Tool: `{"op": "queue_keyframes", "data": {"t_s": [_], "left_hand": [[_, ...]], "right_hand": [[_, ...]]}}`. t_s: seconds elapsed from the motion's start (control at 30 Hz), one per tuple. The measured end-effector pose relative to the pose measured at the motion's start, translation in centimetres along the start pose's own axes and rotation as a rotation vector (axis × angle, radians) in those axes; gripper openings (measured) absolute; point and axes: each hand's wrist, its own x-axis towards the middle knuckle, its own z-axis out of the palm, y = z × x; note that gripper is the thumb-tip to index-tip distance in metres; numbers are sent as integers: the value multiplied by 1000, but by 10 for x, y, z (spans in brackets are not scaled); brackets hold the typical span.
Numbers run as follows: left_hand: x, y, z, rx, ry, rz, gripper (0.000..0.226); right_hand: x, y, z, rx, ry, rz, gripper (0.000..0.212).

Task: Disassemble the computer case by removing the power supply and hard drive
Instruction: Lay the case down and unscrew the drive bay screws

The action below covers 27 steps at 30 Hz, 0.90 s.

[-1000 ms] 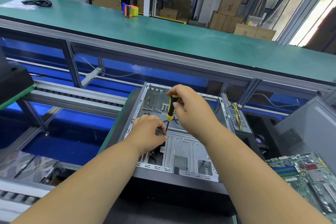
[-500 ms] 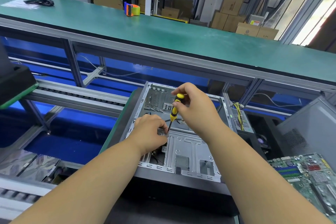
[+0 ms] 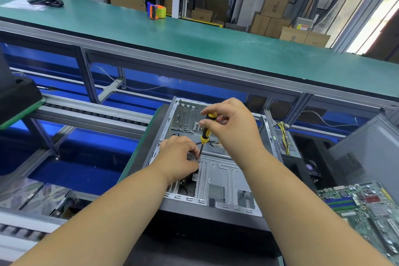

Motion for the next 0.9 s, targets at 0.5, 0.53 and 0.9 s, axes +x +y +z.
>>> {"op": "queue_keyframes", "data": {"t_s": [0.5,0.53,0.9], "left_hand": [[0,3,-1,17,4,-2,19],[0,3,-1,23,4,-3,18],[-3,4,-3,2,5,-6,14]], "right_hand": [[-11,4,1,-89,-23,-107,38],[-11,4,2,-84,-5,-104,39],[-4,2,-1,-165,-95,-55,40]]}}
